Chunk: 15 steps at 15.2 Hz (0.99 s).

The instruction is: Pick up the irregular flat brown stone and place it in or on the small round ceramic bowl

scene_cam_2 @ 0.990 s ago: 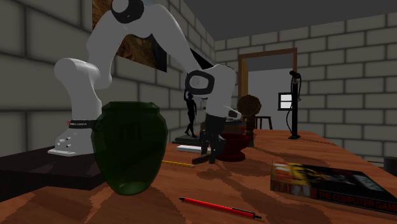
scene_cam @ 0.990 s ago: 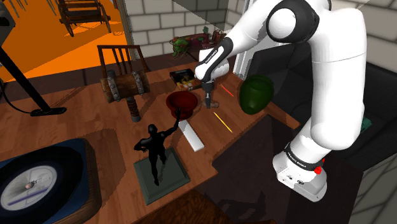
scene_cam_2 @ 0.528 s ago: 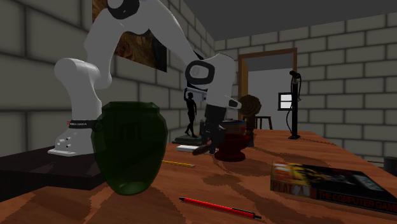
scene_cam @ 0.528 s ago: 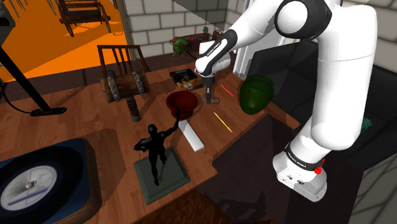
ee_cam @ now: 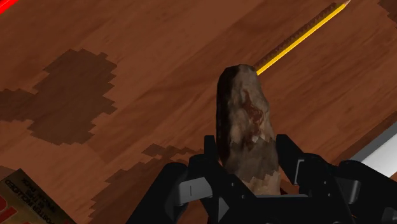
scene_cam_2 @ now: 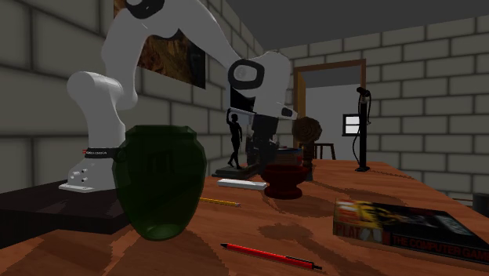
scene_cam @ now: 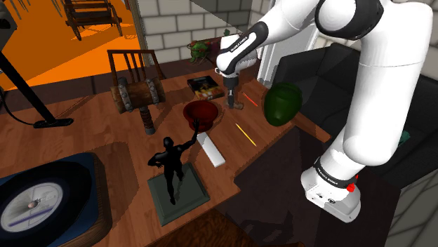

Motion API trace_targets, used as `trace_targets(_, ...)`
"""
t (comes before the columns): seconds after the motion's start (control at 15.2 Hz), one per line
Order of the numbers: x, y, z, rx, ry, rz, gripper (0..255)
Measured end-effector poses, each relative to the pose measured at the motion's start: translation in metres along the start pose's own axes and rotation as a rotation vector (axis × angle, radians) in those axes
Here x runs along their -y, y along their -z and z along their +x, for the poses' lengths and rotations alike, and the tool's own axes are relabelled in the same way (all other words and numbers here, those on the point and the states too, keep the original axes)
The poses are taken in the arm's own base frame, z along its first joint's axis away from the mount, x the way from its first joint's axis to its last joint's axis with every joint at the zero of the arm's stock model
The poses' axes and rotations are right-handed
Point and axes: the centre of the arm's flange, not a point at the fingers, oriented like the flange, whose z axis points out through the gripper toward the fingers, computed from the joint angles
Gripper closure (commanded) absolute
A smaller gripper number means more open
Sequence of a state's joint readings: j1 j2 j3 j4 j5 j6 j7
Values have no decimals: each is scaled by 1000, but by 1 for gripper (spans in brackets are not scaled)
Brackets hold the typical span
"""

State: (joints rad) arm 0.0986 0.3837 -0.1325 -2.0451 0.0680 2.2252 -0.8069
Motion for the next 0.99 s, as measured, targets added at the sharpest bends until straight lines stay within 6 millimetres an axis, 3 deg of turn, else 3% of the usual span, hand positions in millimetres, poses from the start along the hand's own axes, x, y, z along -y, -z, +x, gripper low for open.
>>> trace_targets(0.79, 7, 60, -8, 0, 0, 0, 255)
trace_targets(0.99, 16, 65, 16, 0, 0, 0, 255)
